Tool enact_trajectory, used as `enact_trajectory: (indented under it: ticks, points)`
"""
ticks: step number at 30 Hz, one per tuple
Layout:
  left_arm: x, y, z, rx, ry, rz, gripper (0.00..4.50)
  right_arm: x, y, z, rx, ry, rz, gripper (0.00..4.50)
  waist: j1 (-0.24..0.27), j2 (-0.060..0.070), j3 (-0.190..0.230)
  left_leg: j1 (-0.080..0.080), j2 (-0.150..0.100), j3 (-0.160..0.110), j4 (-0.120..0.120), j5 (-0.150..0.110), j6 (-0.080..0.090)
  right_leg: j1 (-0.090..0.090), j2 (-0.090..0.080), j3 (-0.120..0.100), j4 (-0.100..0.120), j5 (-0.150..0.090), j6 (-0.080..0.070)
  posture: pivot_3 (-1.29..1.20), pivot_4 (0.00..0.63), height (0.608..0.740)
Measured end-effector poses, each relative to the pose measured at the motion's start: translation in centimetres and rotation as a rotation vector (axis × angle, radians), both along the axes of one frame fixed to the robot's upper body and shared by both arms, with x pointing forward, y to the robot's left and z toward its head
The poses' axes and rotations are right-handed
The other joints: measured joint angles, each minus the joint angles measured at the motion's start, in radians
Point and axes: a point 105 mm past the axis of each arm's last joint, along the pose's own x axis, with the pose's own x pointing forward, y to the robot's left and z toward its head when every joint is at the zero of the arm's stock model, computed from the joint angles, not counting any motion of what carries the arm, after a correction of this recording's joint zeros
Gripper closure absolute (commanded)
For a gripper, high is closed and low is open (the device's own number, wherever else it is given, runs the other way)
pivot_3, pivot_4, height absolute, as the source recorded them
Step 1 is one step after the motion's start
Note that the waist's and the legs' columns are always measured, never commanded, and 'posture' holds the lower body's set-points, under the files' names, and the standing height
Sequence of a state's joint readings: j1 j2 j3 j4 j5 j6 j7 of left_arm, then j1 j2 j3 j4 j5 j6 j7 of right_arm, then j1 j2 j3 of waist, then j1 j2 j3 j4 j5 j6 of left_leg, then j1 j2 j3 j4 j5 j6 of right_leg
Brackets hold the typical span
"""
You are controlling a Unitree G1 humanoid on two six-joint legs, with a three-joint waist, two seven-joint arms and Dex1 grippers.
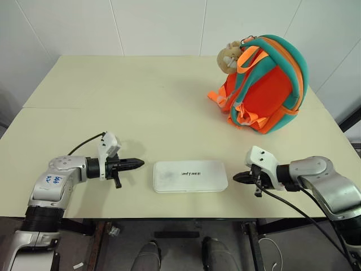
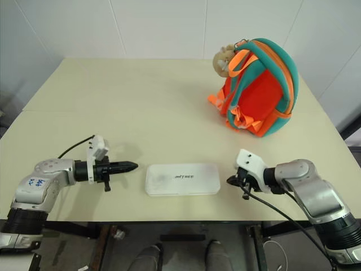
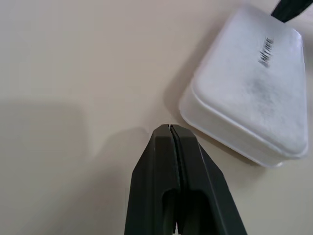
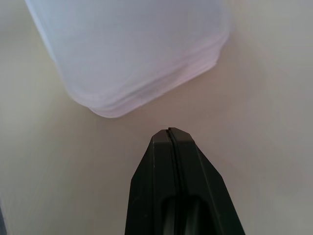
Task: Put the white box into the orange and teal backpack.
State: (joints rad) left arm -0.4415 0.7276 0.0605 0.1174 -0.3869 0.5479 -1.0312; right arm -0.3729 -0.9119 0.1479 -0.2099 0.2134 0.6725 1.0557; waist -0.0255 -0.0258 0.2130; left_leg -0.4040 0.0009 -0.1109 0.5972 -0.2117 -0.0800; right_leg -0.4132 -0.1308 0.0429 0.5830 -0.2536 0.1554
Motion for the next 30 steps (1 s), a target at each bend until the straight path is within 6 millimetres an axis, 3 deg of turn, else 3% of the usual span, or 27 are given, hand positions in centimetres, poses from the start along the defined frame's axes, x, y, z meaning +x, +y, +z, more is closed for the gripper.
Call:
enact_trajectory:
  ticks: [3, 7, 10, 14, 16, 24, 30]
  points:
    - [0.7, 0.3, 0.5, -0.027, 0.082, 0.048, 3.89, 0.2, -0.7, 0.2, -0.017, -0.010, -0.015, 3.59, -0.001, 0.000, 0.000, 0.000, 0.000, 0.000, 0.000, 0.000, 0.000, 0.000, 0.000, 0.000, 0.001, 0.000, 0.002, 0.00, 0.150, 0.740]
    - [1.2, 0.2, 1.0, -0.066, 0.156, 0.089, 2.67, 0.7, -1.1, 1.2, -0.012, -0.049, -0.036, 2.25, -0.005, 0.000, 0.000, 0.000, 0.000, 0.000, 0.000, 0.000, 0.000, 0.000, 0.000, 0.000, 0.001, 0.006, 0.014, 0.00, 0.150, 0.740]
    - [1.5, -0.1, 1.2, -0.107, 0.189, 0.114, 1.74, 1.3, -1.4, 1.6, -0.015, -0.075, -0.061, 1.25, -0.004, 0.000, 0.000, 0.000, 0.000, 0.000, 0.000, 0.000, 0.000, 0.000, 0.000, 0.000, 0.002, 0.006, 0.014, 0.00, 0.150, 0.740]
    - [0.4, -0.3, 1.1, -0.168, 0.380, 0.117, 0.53, 1.9, -1.6, 2.1, -0.019, -0.113, -0.084, 0.00, -0.004, 0.000, 0.000, 0.000, 0.000, 0.000, 0.000, 0.000, 0.000, 0.000, 0.000, 0.000, 0.002, 0.006, 0.014, 0.00, 0.150, 0.740]
    - [-0.4, -0.5, 0.9, -0.187, 0.469, 0.111, 0.04, 2.2, -1.5, 2.0, -0.010, -0.121, -0.093, 0.00, -0.004, 0.000, 0.000, 0.000, 0.000, 0.000, 0.000, 0.000, 0.000, 0.000, 0.000, 0.000, 0.002, 0.006, 0.014, 0.00, 0.150, 0.740]
    - [-2.2, -0.8, 1.5, -0.316, 0.814, 0.125, 0.04, 2.5, -1.1, 1.9, 0.012, -0.136, -0.106, 0.00, -0.003, 0.000, 0.000, 0.000, 0.000, 0.000, 0.000, 0.000, 0.000, 0.000, 0.000, 0.000, 0.002, 0.006, 0.014, 0.00, 0.150, 0.740]
    - [-2.9, -1.0, -0.4, -0.378, 1.013, 0.118, 0.04, 2.8, -0.5, 1.7, 0.035, -0.144, -0.109, 0.00, -0.005, 0.000, 0.000, 0.001, 0.000, 0.000, 0.000, 0.000, 0.000, -0.001, 0.000, 0.000, 0.003, 0.006, 0.014, 0.00, 0.150, 0.740]
